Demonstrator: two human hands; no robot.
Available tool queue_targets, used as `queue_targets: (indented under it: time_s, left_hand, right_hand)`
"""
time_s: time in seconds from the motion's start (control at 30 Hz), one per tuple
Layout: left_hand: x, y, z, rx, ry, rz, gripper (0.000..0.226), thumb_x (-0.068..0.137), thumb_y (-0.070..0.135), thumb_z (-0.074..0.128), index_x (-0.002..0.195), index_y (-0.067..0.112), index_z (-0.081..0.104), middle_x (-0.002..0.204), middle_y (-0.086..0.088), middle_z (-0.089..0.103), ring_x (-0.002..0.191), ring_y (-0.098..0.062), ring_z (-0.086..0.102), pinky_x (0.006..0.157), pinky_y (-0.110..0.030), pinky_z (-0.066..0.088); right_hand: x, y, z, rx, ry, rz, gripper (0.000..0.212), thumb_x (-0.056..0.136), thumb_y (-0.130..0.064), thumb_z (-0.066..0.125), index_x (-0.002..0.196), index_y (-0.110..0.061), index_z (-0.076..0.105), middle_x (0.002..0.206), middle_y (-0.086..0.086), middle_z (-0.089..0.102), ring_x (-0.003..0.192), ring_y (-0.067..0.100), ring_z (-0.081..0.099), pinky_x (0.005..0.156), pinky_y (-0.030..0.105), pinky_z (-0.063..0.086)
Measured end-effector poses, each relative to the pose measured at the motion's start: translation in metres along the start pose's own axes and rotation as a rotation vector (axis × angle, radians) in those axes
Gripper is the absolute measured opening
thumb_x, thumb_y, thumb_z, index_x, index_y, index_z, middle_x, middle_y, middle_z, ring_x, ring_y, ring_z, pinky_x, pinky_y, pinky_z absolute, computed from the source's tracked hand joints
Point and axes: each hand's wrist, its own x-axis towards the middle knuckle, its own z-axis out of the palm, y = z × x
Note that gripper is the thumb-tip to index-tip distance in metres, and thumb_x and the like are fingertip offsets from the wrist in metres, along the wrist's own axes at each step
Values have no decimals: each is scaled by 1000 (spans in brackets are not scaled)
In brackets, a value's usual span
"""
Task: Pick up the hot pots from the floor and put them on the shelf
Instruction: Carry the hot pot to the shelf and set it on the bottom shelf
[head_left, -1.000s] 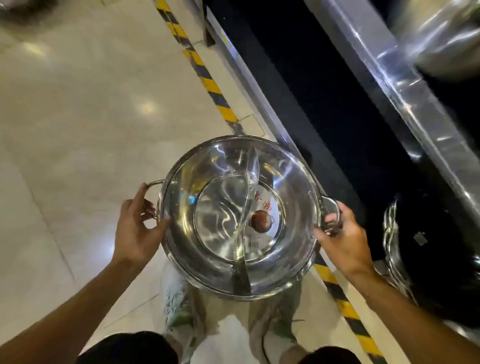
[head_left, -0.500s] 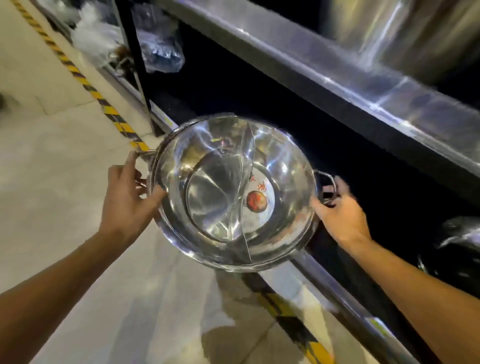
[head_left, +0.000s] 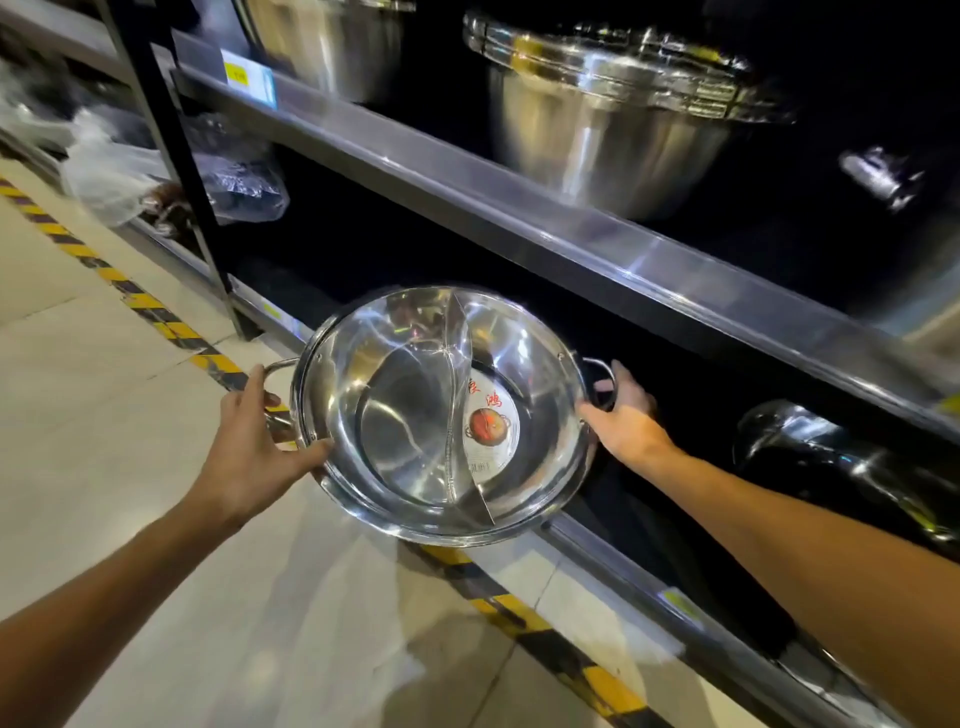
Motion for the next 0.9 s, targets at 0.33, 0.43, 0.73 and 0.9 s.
queue_targets:
  time_s: [0.33, 0.43, 0.73, 0.9]
  left_hand:
    - [22, 18, 42, -300, 147, -88, 81, 78, 17, 77, 144, 37, 34, 104, 5, 60, 68, 2, 70, 67, -24, 52]
    - [22, 20, 59, -332, 118, -98, 84, 82, 16, 76, 150, 32, 28, 109, 4, 58, 66, 20, 61, 55, -11, 46]
    - [40, 33, 93, -419, -193, -65, 108, 80, 3, 78, 155, 35, 8, 134, 6, 50, 97, 11, 62, 76, -9, 50]
    - [60, 43, 104, -517, -275, -118, 112, 84, -3, 71, 155, 32, -9, 126, 18, 51, 106, 1, 62, 92, -31, 49]
  right_hand:
    - [-30, 7, -9, 329, -26, 198, 102, 74, -13, 84, 155, -18, 22, 147, 1, 47, 127, 18, 48, 100, 25, 37]
    - [-44, 16, -8, 370, -224, 198, 129, 68, -6, 86, 158, -26, -4, 148, 3, 48, 134, 22, 47, 114, 39, 35]
    - [-61, 38, -27, 243, -236, 119, 71, 69, -24, 90, 126, -38, 49, 99, -19, 70, 106, 2, 64, 73, 7, 47]
    - [-55, 47, -28, 224, -176, 154, 38, 67, -36, 90, 97, -44, 68, 88, -21, 75, 95, 1, 70, 83, 18, 53]
